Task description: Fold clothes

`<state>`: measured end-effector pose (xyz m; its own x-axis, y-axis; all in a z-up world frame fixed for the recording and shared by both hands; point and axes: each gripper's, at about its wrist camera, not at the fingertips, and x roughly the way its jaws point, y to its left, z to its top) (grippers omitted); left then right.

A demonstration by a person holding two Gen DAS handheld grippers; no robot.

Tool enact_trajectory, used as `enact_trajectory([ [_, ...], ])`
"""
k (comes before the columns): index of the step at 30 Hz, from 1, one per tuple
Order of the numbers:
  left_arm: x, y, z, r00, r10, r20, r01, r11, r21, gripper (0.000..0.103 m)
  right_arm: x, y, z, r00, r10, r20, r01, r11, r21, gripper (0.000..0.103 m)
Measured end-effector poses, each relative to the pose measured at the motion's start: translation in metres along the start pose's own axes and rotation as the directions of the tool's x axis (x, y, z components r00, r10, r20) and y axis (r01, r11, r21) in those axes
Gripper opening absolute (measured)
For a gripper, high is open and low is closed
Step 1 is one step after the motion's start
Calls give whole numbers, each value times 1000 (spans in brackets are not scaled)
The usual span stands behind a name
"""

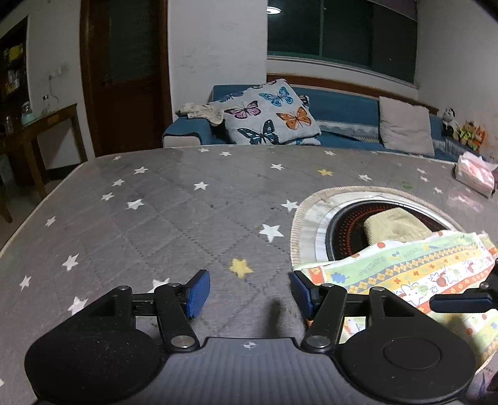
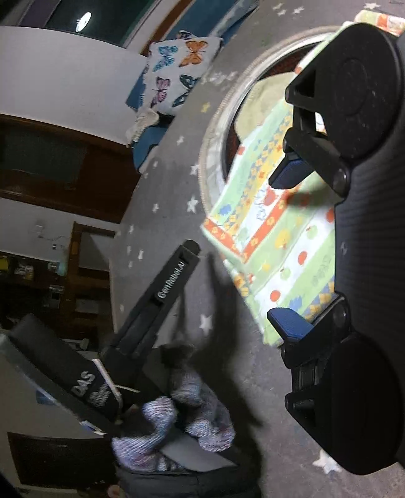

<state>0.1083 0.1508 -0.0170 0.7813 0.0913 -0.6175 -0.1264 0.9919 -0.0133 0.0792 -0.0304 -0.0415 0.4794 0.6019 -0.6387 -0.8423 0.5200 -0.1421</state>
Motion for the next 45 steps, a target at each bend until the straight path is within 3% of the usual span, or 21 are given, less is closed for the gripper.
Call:
enact_trajectory([
  [6,-7,9,-3,1000,-7,-9,7,998,-57,61,9,19,0,1000,-1,-13,0,998,-65,79],
  [8,-11,12,-5,1000,-12,-11,11,997,-72,61,5,22,2,1000,5,-3,-5,997,-72,71],
  [12,-18,16,-8,999,-39,-19,36,993,-112,61,-4,33,5,999,35,3,-34,991,-131,68],
  [16,-21,16,-10,996,-77,-38,71,986,-151,62,3,46,2,998,49,-26,-54,980,-194,54],
  [18,-23,14,-12,994,-99,-49,89,982,-167,63,6,51,1,999,44,-26,-48,975,-215,52],
  [20,-24,12,-13,991,-120,-55,108,977,-182,66,7,54,2,999,37,-22,-41,973,-226,30],
  [22,-26,10,-13,988,-143,-60,128,971,-201,68,7,52,4,999,38,-24,-42,977,-210,23],
  [23,-26,9,-13,986,-156,-64,139,967,-215,68,6,49,6,999,41,-19,-44,980,-196,17],
  [28,-25,7,-12,971,-223,-91,185,933,-308,69,-8,34,12,998,61,22,-59,993,-101,13],
  [34,-16,5,-12,938,-320,-131,232,864,-446,69,-29,15,17,994,75,74,-74,997,-12,12],
  [37,-12,3,-13,922,-364,-135,252,826,-503,64,-37,7,16,993,80,90,-81,997,13,11],
  [39,-8,2,-15,909,-393,-137,263,799,-541,37,-38,6,14,992,84,90,-86,996,15,11],
  [40,-5,2,-15,905,-403,-138,267,788,-555,34,-39,5,12,992,87,90,-89,996,17,11],
  [42,-2,2,-16,903,-407,-139,263,778,-571,18,-40,4,10,992,91,89,-93,995,19,11],
  [45,-2,3,-17,908,-395,-137,253,780,-572,11,-45,-4,6,991,91,100,-96,994,51,14],
])
